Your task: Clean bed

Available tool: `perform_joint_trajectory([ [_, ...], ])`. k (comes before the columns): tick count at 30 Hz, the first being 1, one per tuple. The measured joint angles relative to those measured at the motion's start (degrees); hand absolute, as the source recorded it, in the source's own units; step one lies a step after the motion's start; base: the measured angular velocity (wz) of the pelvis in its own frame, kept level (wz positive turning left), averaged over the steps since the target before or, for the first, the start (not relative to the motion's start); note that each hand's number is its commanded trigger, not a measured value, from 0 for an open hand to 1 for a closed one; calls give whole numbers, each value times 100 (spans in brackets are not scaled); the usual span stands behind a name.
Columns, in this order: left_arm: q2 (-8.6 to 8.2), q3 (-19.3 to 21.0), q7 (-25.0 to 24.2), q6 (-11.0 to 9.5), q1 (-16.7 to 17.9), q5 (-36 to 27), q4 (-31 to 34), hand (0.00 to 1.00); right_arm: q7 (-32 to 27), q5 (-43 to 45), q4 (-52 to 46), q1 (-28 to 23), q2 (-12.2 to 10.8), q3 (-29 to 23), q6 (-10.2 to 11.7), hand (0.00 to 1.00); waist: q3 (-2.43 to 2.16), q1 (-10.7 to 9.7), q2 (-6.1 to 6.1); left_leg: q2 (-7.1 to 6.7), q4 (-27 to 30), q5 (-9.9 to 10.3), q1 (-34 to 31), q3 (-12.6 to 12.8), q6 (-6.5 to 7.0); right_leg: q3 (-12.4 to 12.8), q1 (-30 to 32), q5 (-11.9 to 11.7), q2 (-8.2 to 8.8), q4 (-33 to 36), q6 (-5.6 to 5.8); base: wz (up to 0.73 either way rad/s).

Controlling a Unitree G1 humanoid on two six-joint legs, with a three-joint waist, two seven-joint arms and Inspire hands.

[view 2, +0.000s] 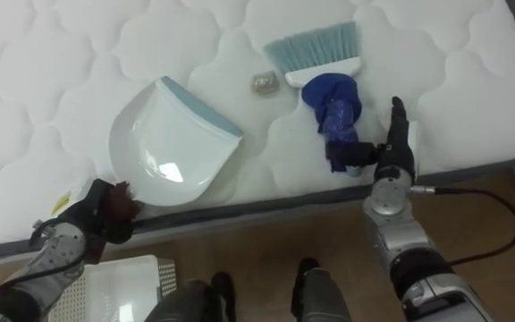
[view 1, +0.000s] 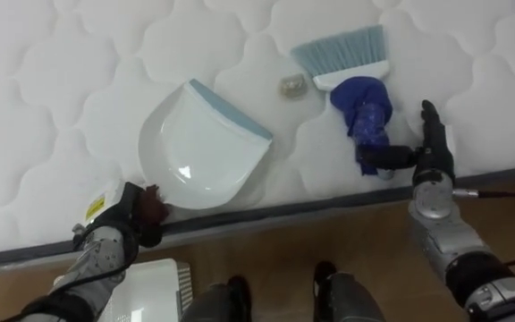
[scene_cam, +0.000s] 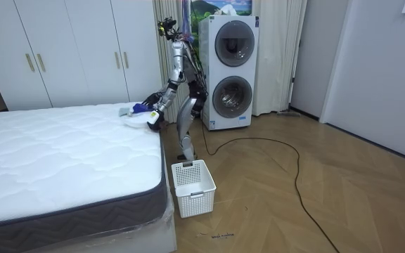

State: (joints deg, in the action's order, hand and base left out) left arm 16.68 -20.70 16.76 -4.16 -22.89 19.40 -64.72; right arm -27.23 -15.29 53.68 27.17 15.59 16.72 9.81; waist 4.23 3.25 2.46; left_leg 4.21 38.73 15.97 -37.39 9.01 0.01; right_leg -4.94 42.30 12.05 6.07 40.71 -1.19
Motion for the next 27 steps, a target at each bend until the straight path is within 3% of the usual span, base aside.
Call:
perform_joint_trajectory([
  [12, -92, -1, 14, -19, 2, -34, 3, 100, -45, 255, -494, 446, -124, 131, 42, 0, 3, 46, -9, -17, -4, -21, -88, -30, -5, -110, 38, 5, 72, 11, -11, 5],
  [17, -144, 1, -6, -33, 26, -65, 17, 100, -13, 447, -495, 448, -242, 135, 42, 0, 3, 57, -14, -13, -1, -23, -73, -28, 1, -140, -18, 28, 88, -6, 24, 5],
  [27, -213, -13, -17, -115, 23, -66, -51, 100, 69, 479, -335, 426, -228, 248, 44, 0, 7, 144, -16, -14, -12, -23, 13, -36, 5, -156, -116, 67, 88, -47, 28, 0],
])
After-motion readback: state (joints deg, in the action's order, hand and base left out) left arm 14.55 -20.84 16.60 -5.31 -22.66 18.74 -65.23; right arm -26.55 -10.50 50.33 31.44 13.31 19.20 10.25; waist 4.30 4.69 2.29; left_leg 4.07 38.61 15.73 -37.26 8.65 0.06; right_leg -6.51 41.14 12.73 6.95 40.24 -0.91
